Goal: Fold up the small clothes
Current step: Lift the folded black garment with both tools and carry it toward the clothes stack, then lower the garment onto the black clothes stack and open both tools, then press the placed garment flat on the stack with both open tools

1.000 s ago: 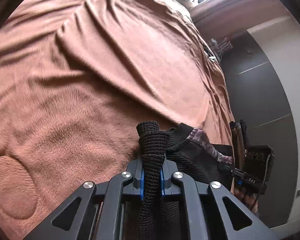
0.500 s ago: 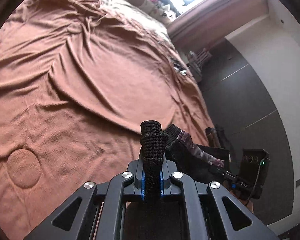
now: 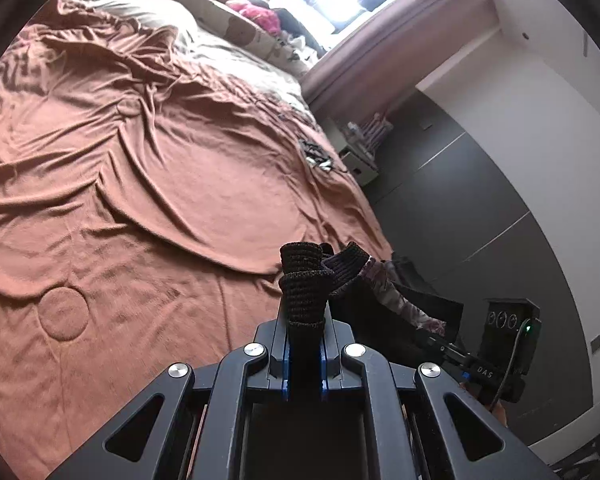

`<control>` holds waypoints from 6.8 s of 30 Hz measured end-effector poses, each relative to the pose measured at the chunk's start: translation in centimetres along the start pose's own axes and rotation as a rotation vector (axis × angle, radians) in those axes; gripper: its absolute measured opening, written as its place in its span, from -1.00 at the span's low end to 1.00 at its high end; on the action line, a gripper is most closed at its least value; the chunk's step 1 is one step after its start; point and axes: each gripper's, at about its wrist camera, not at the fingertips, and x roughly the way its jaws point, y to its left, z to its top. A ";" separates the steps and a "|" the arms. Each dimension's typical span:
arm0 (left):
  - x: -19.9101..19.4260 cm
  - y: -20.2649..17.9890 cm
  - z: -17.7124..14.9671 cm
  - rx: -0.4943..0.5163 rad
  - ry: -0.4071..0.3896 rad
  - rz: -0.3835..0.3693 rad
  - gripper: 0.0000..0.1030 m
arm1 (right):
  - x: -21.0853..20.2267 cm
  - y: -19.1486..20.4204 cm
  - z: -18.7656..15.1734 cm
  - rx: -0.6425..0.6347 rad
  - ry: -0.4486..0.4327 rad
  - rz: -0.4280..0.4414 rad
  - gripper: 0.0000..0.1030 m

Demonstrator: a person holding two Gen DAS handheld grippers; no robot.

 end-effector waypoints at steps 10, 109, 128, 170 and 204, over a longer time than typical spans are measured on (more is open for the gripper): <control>-4.5 -3.4 -2.4 0.036 -0.051 0.017 -0.81 | -4.7 2.9 -2.2 -0.084 -0.061 0.006 -0.72; 27.2 -39.5 -1.8 0.367 0.233 -0.439 -0.81 | -14.2 1.1 -2.4 -0.046 -0.369 -0.509 -0.75; 40.0 -29.5 1.7 0.228 0.314 -0.333 -0.81 | -3.9 -1.5 3.3 0.040 -0.173 -0.570 -0.75; 48.7 -20.7 -0.3 0.229 0.380 -0.017 0.34 | -1.7 -10.1 6.2 0.187 0.143 -0.750 -0.32; 41.7 -25.7 -10.0 0.289 0.526 -0.067 0.33 | -16.2 -4.0 -9.5 0.274 -0.017 -0.715 -0.89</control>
